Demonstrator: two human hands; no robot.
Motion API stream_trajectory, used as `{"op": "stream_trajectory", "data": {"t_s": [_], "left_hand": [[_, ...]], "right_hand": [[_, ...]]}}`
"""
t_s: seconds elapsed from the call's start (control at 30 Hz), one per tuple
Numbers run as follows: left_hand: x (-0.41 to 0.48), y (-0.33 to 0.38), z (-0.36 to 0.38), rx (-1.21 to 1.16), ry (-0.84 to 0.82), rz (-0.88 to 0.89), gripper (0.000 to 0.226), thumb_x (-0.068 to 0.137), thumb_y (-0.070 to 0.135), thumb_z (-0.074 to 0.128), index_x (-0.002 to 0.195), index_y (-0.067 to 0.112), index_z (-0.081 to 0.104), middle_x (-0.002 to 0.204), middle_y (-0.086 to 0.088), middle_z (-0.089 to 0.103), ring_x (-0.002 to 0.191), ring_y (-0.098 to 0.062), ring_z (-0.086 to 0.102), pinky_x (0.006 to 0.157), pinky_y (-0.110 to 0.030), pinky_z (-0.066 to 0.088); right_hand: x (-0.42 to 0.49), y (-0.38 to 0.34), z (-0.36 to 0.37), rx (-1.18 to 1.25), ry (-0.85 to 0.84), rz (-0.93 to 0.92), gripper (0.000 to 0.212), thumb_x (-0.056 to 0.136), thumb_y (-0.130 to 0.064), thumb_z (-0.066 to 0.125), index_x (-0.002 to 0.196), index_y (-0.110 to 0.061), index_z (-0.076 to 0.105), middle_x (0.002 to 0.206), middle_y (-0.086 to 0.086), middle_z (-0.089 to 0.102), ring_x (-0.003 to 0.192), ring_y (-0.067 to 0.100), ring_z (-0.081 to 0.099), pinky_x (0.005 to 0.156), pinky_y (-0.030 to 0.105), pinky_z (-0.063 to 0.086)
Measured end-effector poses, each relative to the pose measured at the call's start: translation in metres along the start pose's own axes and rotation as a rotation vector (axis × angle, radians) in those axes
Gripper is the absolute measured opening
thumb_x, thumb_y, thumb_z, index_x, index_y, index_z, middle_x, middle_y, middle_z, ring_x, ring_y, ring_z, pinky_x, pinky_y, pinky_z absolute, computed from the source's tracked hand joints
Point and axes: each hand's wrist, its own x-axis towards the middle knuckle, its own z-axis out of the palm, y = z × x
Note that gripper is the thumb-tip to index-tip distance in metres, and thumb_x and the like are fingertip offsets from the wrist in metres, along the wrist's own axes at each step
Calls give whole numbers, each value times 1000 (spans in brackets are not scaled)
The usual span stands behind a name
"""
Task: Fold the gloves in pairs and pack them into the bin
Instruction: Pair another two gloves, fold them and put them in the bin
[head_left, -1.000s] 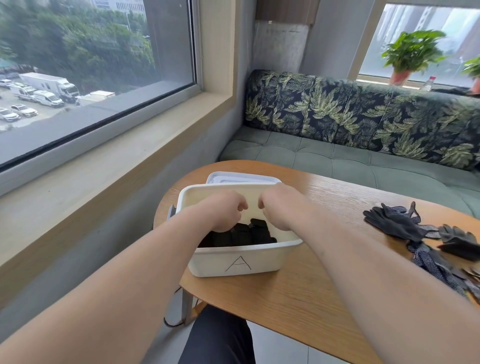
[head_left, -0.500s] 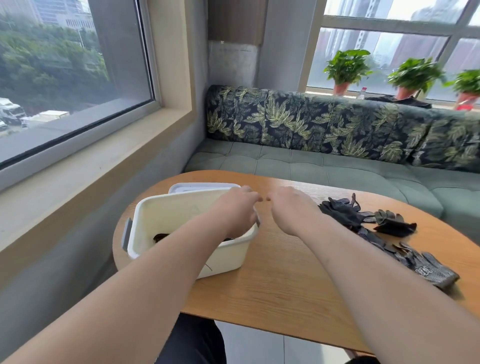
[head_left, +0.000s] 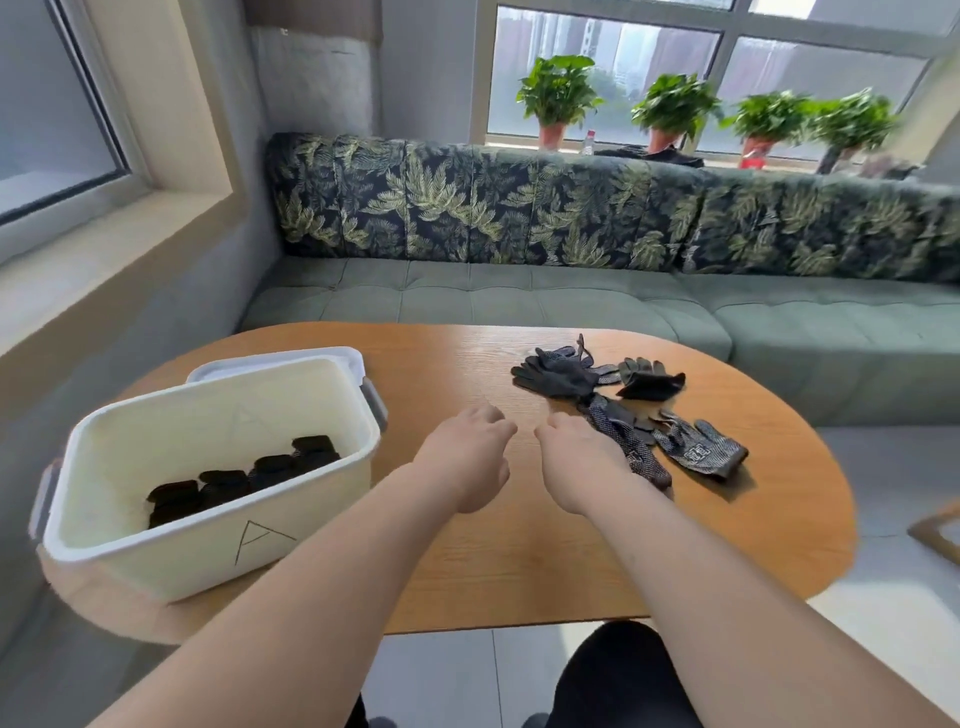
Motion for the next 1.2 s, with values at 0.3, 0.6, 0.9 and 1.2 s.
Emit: {"op": "stream_trajectory", "data": {"t_s": [0.3, 0.6, 0.9, 1.2], "left_hand": [[7, 23, 74, -63, -73, 37, 61, 109, 29, 49, 165, 19, 27, 175, -7, 19, 159, -28, 21, 127, -42, 26], [4, 21, 124, -103, 87, 76, 72, 100, 42, 17, 168, 20, 26, 177, -4, 18, 165, -23, 9, 133, -39, 11], [5, 23, 133, -25, 174, 185, 72, 103, 41, 34, 170, 16, 23, 177, -3, 19, 165, -21, 9, 133, -44, 16], [7, 24, 134, 1, 170, 162, 66, 104, 46, 34, 167, 23, 33, 169, 0, 38, 161, -23, 24, 133, -44, 16]], "right_hand": [[-9, 48, 82, 169, 77, 244, 56, 105, -25, 51, 159, -18, 34, 174, 13, 17, 162, 35, 11, 130, 47, 22], [-23, 38, 124, 339, 377, 162, 50, 95, -23, 65, 145, -20, 63, 149, 1, 62, 141, 22, 51, 115, 43, 45], [-23, 37, 128, 424, 480, 107, 54, 90, -10, 65, 145, -13, 60, 144, 6, 59, 140, 25, 51, 114, 46, 50], [-26, 39, 131, 455, 455, -44, 58, 92, -14, 50, 151, -16, 53, 157, 3, 48, 149, 20, 43, 122, 39, 42]]}}
